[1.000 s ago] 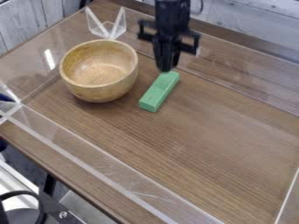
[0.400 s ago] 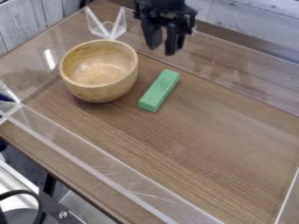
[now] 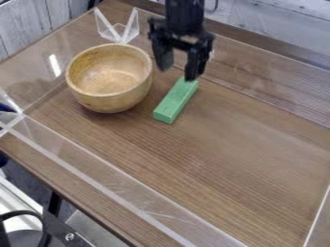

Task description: Put the green block in the brown bowl

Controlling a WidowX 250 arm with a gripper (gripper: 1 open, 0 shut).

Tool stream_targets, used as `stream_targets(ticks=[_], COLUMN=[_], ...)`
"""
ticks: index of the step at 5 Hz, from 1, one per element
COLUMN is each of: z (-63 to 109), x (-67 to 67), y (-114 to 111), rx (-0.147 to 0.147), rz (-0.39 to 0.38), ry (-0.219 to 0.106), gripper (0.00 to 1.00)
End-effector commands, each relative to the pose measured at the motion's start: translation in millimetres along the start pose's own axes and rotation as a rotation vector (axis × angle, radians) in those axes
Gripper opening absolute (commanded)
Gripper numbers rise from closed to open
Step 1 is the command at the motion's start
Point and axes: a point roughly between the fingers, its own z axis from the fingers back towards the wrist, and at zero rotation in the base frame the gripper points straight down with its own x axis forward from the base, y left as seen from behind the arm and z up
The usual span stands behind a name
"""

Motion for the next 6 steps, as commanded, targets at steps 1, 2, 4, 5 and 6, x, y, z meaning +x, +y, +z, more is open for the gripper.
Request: stream_targets(ticks=[1,2,4,5,6], z=[-2.0,-17.9,-22.3,-15.7,-9.6], x=[5.1,6.4,7.5,6.9,6.2], y=[0.2,0.7,1.8,1.5,1.2], rx=[0.023,0.031,0.033,0.027,0.022], rz=[-0.012,-0.010,-0.006,-0.010,-0.013], ry=[-0.029,0.000,0.008,0.000,-0.007], gripper=[1.00,1.00,0.00,0.00,0.00])
